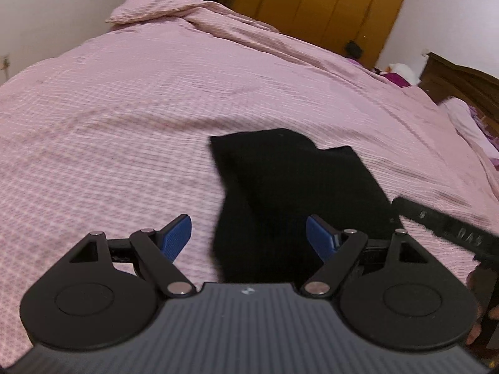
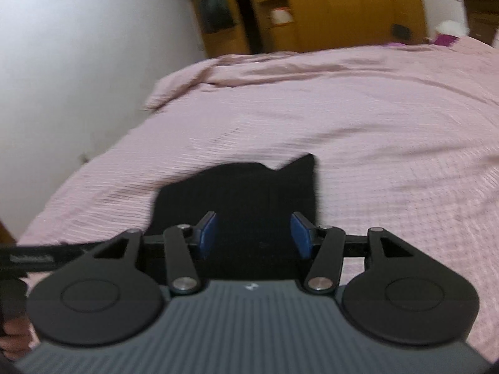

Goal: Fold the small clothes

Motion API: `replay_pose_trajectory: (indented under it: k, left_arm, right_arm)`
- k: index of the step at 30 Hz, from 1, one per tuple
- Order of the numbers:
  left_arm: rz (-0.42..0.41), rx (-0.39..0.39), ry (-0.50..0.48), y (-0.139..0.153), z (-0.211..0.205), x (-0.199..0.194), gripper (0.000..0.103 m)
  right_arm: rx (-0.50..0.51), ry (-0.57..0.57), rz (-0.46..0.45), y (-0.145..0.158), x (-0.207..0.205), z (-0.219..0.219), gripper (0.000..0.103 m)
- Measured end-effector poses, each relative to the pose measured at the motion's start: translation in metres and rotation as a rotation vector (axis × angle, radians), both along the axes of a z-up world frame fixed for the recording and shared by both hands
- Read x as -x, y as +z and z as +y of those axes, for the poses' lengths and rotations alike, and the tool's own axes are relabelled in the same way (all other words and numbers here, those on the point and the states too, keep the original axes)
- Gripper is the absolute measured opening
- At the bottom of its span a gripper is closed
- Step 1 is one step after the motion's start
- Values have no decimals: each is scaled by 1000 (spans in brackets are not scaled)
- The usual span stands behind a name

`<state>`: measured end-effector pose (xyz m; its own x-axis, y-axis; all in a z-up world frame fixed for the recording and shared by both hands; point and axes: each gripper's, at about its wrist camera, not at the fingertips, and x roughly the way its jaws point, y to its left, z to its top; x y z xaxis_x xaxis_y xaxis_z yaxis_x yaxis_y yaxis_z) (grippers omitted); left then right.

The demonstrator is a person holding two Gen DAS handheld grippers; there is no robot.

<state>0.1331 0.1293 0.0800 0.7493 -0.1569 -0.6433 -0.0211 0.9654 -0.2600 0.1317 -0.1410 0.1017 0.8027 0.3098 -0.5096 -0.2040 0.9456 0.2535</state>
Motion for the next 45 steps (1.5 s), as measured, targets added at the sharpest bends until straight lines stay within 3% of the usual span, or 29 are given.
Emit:
replay_pose_trajectory:
  k: [6, 11, 30, 38, 40, 41, 42, 45]
  left_arm:
    - [55, 41, -16, -13, -13, -26, 82]
    - [96, 30, -34, -20, -22, -39, 74]
    - [118, 61, -30, -38, -19, -55, 74]
    - [90, 73, -17, -42, -18, -61, 73]
    - [74, 68, -21, -41, -19, -61, 58]
    - [58, 64, -30, -40, -19, -61, 42]
    - [45, 62, -37, -39, -20, -60, 34]
    - [20, 55, -42, -35, -21, -59, 21]
  right_arm:
    - [6, -23, 80, -27, -8, -12, 55]
    - [-18, -2, 109, -43, -6, -12, 55]
    - [-60, 11, 135, -54, -8, -11, 57]
    - [-66, 16, 137, -57, -6, -10, 58]
    - [-68, 15, 137, -57, -5, -10, 58]
    - [-70, 15, 137, -57, -5, -9, 58]
    - [-71, 16, 138, -57, -4, -9, 58]
    - [-69, 13, 130, -55, -2, -8, 58]
